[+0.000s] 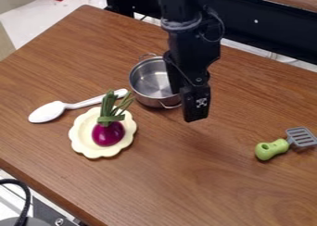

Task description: Move the silver pot to the right side of the plate with a onion

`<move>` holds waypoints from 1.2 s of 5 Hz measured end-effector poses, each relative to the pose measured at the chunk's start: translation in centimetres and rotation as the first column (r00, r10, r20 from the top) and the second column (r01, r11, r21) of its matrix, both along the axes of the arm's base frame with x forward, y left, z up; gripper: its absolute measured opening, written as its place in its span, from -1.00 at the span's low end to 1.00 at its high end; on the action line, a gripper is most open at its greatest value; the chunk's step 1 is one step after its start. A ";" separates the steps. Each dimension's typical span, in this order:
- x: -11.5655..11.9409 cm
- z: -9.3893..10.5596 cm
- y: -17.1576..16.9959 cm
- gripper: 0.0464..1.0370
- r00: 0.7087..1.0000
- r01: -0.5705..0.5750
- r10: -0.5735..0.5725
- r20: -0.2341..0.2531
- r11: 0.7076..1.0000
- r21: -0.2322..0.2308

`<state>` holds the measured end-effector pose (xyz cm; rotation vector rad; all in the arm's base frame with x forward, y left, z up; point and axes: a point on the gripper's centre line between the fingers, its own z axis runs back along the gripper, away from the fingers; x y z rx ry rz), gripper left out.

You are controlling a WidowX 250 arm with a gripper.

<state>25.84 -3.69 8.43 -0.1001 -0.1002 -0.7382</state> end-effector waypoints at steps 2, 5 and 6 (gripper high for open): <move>1.1 -1.2 0.9 0.92 0.974 -0.228 0.228 0.011 0.974 -0.011; 6.3 -1.9 4.2 0.92 0.678 -0.724 0.731 0.074 0.682 -0.102; 7.5 -2.5 4.5 0.92 0.528 -0.841 0.848 0.041 0.529 -0.114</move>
